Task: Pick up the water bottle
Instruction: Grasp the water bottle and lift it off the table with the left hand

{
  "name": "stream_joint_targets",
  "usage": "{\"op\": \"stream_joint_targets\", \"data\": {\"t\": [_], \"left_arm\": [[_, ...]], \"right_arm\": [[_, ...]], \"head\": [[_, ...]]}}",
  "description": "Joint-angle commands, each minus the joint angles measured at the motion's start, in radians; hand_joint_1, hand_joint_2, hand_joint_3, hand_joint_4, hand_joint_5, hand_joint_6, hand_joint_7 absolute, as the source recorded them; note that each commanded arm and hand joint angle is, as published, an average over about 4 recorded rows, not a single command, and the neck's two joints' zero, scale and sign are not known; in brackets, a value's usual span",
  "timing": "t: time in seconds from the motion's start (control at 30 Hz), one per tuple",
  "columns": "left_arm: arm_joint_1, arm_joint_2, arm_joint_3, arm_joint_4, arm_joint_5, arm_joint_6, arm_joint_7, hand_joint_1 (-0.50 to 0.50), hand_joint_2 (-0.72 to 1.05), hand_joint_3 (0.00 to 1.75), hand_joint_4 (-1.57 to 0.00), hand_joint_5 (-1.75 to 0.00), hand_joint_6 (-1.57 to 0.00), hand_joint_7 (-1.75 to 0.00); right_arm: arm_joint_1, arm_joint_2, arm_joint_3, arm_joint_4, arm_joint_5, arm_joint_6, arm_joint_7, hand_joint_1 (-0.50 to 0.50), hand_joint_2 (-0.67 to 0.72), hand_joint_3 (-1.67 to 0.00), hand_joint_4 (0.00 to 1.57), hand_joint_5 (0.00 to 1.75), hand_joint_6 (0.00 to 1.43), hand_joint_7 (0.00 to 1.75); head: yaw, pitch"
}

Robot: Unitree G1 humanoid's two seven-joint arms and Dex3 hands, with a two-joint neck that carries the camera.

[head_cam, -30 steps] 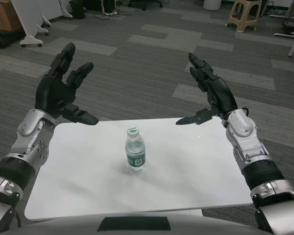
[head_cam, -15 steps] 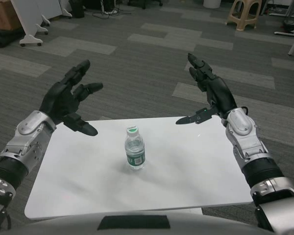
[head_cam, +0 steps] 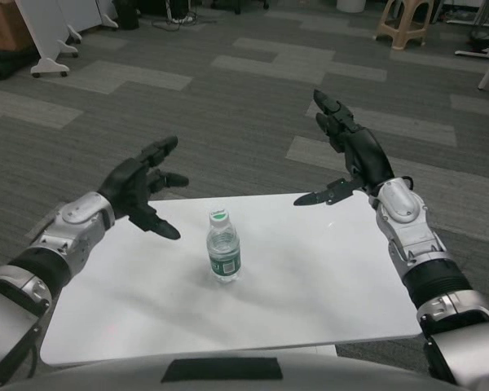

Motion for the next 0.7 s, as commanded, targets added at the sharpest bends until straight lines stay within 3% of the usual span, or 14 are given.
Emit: {"op": "stream_joint_targets", "data": {"t": [0.03, 0.33, 0.53, 0.7], "left_arm": [[-0.074, -0.053, -0.060, 0.149, -0.024, -0.037, 0.010, -0.48, -0.02, 0.09, 0.00, -1.44, 0.00, 0.00], [-0.148, -0.122, -0.183, 0.310, -0.063, -0.073, 0.058, -0.48, -0.08, 0.09, 0.00, -1.44, 0.00, 0.00], [-0.177, -0.153, -0.279, 0.353, -0.058, -0.081, 0.107, -0.48, -0.10, 0.09, 0.00, -1.54, 0.00, 0.00], [-0.199, -0.170, -0.369, 0.377, -0.072, -0.077, 0.140, -0.48, -0.24, 0.09, 0.00, -1.57, 0.00, 0.00]], "right_arm": [[-0.023, -0.004, 0.003, 0.000, 0.007, -0.011, -0.003, -0.31, -0.16, -0.24, 0.00, 0.00, 0.00, 0.00], [-0.022, -0.007, 0.009, 0.000, 0.007, -0.011, -0.003, -0.31, -0.10, -0.24, 0.00, 0.00, 0.00, 0.00], [-0.016, -0.005, 0.008, -0.001, 0.007, -0.011, -0.003, -0.31, -0.10, -0.24, 0.00, 0.00, 0.00, 0.00], [-0.015, -0.005, 0.008, 0.000, 0.007, -0.011, -0.003, -0.32, -0.10, -0.24, 0.00, 0.00, 0.00, 0.00]], "head": [[-0.006, 0.004], [-0.012, 0.019], [-0.015, 0.023], [-0.011, 0.022]]}}
